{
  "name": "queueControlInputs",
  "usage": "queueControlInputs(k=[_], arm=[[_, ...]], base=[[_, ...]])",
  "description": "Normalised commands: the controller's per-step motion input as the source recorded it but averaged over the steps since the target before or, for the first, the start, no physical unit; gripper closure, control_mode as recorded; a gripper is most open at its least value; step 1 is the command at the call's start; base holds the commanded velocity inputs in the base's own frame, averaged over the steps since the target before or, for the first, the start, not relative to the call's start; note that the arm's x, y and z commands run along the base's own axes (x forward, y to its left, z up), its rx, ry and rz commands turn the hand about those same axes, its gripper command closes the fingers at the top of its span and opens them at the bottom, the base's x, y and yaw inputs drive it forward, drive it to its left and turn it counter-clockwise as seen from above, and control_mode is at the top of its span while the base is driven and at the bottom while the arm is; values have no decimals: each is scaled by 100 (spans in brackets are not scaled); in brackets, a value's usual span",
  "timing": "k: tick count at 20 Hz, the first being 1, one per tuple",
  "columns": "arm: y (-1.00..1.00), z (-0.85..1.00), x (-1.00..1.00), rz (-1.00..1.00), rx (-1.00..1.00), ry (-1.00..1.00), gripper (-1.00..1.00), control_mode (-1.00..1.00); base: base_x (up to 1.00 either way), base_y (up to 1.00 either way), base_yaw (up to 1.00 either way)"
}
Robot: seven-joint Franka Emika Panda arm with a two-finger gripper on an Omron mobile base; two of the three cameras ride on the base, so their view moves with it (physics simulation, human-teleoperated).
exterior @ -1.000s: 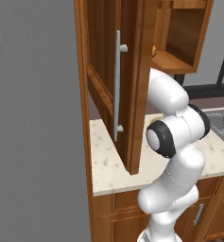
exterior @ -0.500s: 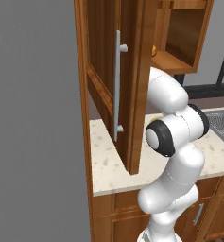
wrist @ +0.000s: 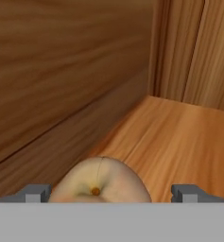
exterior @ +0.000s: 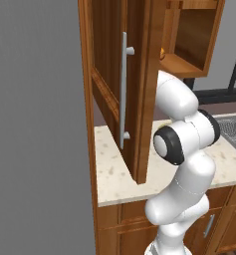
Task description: Pick the peachs from the cabinet and place them in one bowl. Pick the squash from the sink and place it in the other bowl.
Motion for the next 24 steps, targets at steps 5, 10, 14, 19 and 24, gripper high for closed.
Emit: queueControlInputs(k=[5, 10, 14, 19, 24], arm=[[0, -6, 0, 0, 0, 11, 100, -100], [0, -1, 0, 0, 0, 5, 100, -100], [0, 0, 0, 0, 0, 0, 100, -100], [0, 0, 0, 0, 0, 0, 100, -100], [0, 10, -5, 0, 0, -1, 100, -100]], base=[[0, 0, 0], [0, 0, 0], [0, 0, 0], [0, 0, 0], [0, 0, 0]])
